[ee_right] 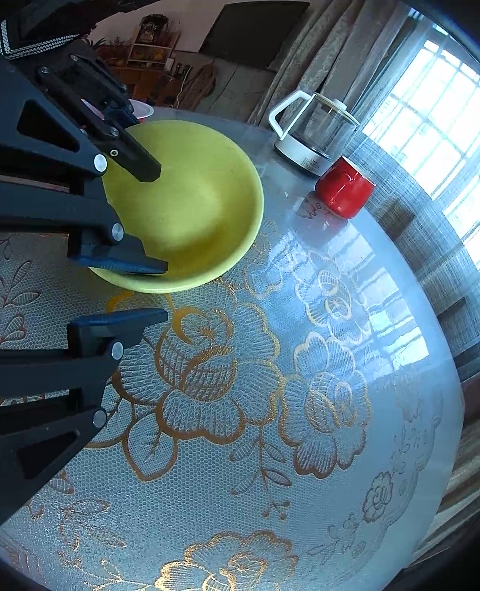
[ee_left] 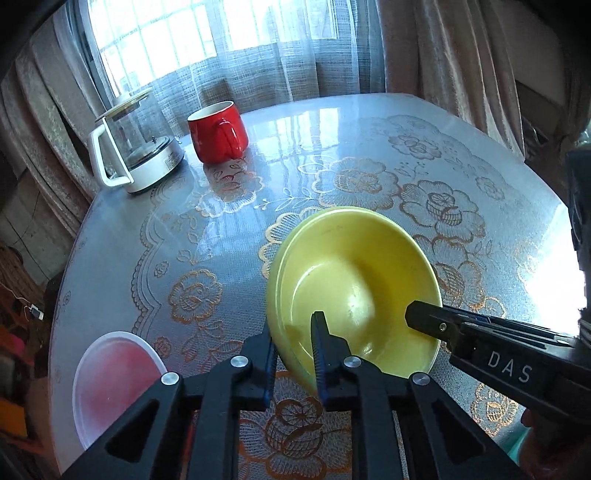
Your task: Organize plates and bowls
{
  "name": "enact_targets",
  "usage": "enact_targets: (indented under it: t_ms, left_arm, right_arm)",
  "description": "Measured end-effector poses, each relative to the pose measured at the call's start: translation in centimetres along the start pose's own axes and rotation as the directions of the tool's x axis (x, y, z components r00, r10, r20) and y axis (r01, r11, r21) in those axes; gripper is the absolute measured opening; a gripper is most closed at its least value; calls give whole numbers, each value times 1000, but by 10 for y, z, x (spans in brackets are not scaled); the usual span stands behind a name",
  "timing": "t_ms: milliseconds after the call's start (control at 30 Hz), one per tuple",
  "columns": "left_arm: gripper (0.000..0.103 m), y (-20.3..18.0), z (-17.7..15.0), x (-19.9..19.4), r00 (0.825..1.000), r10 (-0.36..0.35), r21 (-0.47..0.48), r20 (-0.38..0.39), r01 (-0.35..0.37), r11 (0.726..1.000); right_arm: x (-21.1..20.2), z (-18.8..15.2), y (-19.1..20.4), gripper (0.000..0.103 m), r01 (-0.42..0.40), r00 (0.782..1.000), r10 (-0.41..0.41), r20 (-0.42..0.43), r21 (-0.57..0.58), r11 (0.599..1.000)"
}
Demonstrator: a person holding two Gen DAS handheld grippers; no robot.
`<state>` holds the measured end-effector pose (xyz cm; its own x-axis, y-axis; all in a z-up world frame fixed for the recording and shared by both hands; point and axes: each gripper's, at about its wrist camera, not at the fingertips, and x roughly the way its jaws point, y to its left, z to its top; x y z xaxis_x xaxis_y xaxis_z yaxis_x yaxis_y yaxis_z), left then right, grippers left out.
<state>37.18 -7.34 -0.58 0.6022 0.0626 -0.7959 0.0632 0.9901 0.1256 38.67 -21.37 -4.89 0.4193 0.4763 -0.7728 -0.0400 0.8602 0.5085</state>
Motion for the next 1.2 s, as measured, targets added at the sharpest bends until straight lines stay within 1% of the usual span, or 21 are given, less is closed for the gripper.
enact_targets:
  t_ms: [200,267,367,500,633,967,1200]
  left_arm:
    - [15,0,-1,-2,1000,-10,8,3,10,1000]
    - [14,-1,-1,-3,1000,-11,18,5,11,1000]
    - [14,-3,-3,-5,1000,-8,31,13,7,999]
    - [14,-6,-6,-10,1000,-9,46,19,8,999]
    - [14,-6,-8,-18,999,-9,48,34,7,999]
    - [14,-2,-21,-58,995,-33,39,91,30,999]
    - [15,2,-36,-92,988,-46,28,144,43,999]
  right_arm:
    - [2,0,3,17,14,1000,-14,1,-9,1000]
    - [2,-1,4,13,10,1000,-10,-3,-12,1000]
    - [3,-3,7,13,28,1000,-28,-4,-29,999]
    - [1,-6,5,13,27,1000,-27,-7,-16,1000]
    - [-7,-10,7,13,32,999,-32,6,-28,999]
    - [-37,-22,21,13,22,998,-19,61,-48,999]
    - [-66,-40,34,13,14,993,-5,115,-78,997]
